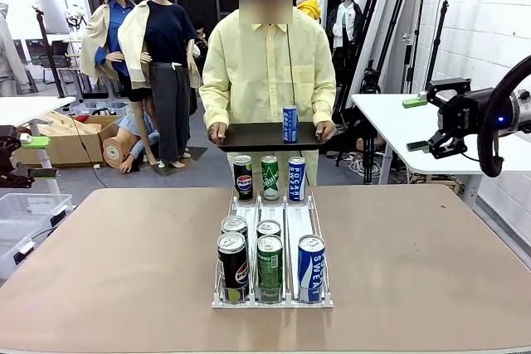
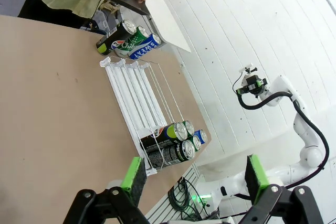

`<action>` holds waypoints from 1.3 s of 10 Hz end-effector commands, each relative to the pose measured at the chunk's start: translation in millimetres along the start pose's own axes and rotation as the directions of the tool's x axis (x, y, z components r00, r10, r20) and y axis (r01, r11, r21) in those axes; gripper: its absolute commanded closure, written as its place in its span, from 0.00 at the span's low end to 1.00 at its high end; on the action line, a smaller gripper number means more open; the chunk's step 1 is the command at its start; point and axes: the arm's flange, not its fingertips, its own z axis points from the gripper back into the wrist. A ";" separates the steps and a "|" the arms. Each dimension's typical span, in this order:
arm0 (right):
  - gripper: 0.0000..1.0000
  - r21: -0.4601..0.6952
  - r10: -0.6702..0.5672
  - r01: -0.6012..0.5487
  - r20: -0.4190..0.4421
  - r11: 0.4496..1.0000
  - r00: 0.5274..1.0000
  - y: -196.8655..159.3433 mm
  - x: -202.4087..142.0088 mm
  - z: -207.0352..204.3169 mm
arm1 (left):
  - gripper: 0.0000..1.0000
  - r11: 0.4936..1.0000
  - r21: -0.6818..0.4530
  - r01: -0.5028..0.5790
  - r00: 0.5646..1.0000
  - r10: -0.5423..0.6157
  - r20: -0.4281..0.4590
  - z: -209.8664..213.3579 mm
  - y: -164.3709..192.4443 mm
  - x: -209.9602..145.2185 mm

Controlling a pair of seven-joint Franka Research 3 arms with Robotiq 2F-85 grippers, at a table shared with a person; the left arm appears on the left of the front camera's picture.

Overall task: Retrieve and hand over the desired beverage to the person.
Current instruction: Pick up another can of the same type that the person held from the Automatic Can Dispenser.

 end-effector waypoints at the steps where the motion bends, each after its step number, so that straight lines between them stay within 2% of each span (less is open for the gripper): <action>1: 0.00 0.100 -0.002 0.003 -0.008 0.995 1.000 -22.2 -8.7 19.0 | 0.00 1.000 -0.014 -0.003 1.000 0.003 0.013 1.0 -1.8 -0.3; 5: 0.00 0.159 -0.029 0.028 0.004 0.987 1.000 -49.1 -21.3 29.5 | 0.00 1.000 -0.014 -0.003 1.000 0.003 0.013 1.0 -1.8 -0.3; 7: 0.00 0.199 -0.022 0.023 -0.006 0.980 1.000 -49.9 -21.0 34.8 | 0.00 1.000 -0.014 -0.003 1.000 0.003 0.013 1.0 -1.8 -0.3; 8: 0.00 0.125 -0.048 0.048 -0.005 0.991 0.999 -49.0 -21.3 32.3 | 0.00 1.000 -0.014 -0.003 1.000 0.003 0.013 1.0 -1.8 -0.3; 13: 0.00 0.125 -0.048 0.048 -0.005 0.991 0.999 -49.0 -21.3 32.3 | 0.00 1.000 -0.014 -0.003 1.000 0.003 0.013 1.0 -1.8 -0.3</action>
